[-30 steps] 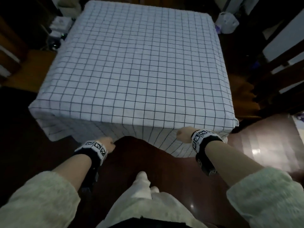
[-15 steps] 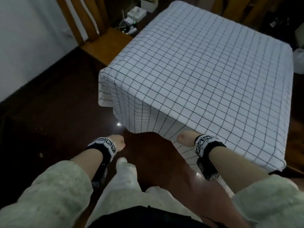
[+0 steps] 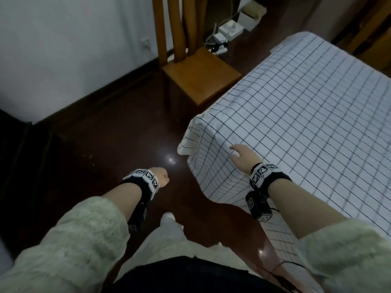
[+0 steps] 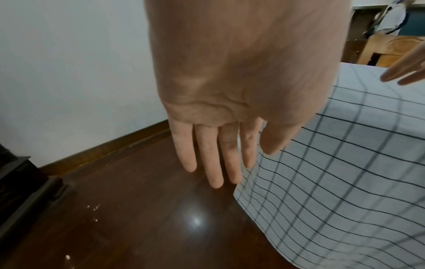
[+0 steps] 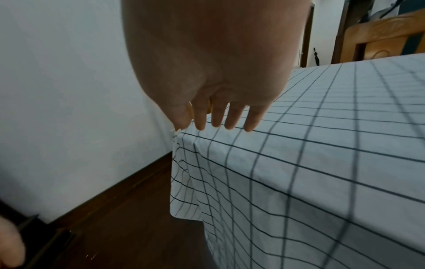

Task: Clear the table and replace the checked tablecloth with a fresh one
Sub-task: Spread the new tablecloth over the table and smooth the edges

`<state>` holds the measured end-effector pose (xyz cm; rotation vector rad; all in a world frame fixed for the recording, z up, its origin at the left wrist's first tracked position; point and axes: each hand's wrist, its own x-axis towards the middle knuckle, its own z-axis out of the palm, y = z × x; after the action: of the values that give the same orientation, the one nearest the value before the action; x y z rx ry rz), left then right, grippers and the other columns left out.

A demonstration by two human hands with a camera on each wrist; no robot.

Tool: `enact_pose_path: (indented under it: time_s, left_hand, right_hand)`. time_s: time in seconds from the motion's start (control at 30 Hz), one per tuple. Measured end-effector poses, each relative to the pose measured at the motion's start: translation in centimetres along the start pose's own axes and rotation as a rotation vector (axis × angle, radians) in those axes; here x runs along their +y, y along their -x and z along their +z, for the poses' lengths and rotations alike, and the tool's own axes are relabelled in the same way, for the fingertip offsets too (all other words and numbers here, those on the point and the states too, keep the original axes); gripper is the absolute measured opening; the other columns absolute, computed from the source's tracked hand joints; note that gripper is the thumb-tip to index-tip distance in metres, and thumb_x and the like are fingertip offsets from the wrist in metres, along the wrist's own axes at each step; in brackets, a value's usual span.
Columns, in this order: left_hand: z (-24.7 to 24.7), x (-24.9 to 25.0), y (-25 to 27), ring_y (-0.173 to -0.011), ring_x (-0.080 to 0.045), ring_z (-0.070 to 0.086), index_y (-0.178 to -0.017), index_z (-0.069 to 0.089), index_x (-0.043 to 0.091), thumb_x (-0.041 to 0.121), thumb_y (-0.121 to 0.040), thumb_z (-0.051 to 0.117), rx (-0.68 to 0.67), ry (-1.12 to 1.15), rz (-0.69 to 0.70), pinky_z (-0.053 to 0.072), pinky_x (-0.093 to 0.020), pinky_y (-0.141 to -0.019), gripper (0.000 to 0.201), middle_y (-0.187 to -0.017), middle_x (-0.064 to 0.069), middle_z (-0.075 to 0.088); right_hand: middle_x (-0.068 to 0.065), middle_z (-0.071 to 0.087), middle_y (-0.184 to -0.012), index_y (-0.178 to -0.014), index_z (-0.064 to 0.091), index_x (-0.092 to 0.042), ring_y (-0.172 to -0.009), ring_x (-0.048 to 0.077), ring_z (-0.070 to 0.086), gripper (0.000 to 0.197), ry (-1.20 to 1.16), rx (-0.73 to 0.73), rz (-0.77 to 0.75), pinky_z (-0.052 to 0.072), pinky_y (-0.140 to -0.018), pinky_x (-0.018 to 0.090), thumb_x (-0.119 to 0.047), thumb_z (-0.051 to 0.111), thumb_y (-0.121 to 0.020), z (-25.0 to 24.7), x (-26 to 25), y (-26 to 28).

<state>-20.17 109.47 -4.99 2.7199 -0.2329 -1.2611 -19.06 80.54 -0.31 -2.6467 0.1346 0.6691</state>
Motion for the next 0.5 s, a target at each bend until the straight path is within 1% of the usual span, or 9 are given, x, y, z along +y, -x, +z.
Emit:
enact_pose_path:
  time_s: [0.07,0.13,0.23,0.33,0.4,0.5]
  left_hand:
    - [-1.8,-2.0,-1.1,-0.116,-0.025,0.056,-0.126,0.058,0.012,0.026,-0.099,0.042,0.044,0.016,-0.019,0.045,-0.033,-0.097,0.035,-0.129,-0.007,0.058]
    - [-3.3,-3.2,-2.3,-0.121,-0.025,0.052,-0.134,0.051,0.015,0.028,-0.098,0.042,0.112,0.078,-0.026,0.043,-0.034,-0.099,0.039,-0.137,-0.007,0.051]
    - [-5.4,-3.0,-4.4,-0.124,-0.027,0.048,-0.140,0.041,0.018,0.028,-0.097,0.041,0.254,0.180,0.014,0.043,-0.041,-0.100,0.044,-0.146,-0.006,0.038]
    - [-8.1,-0.3,-6.8,-0.131,-0.025,0.040,-0.145,0.033,0.020,0.031,-0.098,0.038,0.337,0.200,0.098,0.040,-0.043,-0.104,0.049,-0.152,-0.001,0.030]
    - [-10.1,2.3,-8.5,-0.137,-0.024,0.031,-0.147,0.029,0.022,0.034,-0.099,0.035,0.346,0.185,0.157,0.034,-0.043,-0.108,0.050,-0.155,0.002,0.024]
    - [-13.2,6.5,-11.1,-0.143,-0.021,0.021,-0.150,0.023,0.027,0.037,-0.101,0.030,0.343,0.173,0.217,0.027,-0.042,-0.111,0.050,-0.158,0.007,0.015]
  right_hand:
    - [0.004,0.026,-0.157,-0.145,0.039,-0.017,-0.141,0.024,0.029,0.046,0.036,0.037,-0.019,0.026,-0.114,0.037,-0.027,0.042,-0.100,0.2,-1.4,-2.0]
    - [0.003,0.015,-0.160,-0.148,0.034,-0.020,-0.145,0.027,0.020,0.050,0.077,0.071,-0.005,0.023,-0.116,0.043,-0.029,0.041,-0.100,0.0,-2.1,-3.2]
    - [0.001,0.004,-0.162,-0.152,0.023,-0.022,-0.147,0.026,0.012,0.054,0.086,0.064,0.018,0.020,-0.117,0.045,-0.032,0.039,-0.100,-0.5,-1.5,-4.7]
    - [0.002,0.000,-0.162,-0.153,0.017,-0.022,-0.147,0.026,0.010,0.056,0.076,0.040,0.066,0.017,-0.119,0.044,-0.032,0.035,-0.102,-1.5,0.2,-6.7]
    - [0.004,-0.001,-0.162,-0.154,0.015,-0.021,-0.148,0.025,0.007,0.057,0.052,0.031,0.102,0.014,-0.119,0.042,-0.032,0.034,-0.102,-2.6,1.6,-8.4]
    - [0.007,-0.003,-0.162,-0.154,0.012,-0.020,-0.148,0.025,0.003,0.058,0.038,0.065,0.152,0.011,-0.120,0.042,-0.033,0.034,-0.101,-4.2,3.6,-11.1]
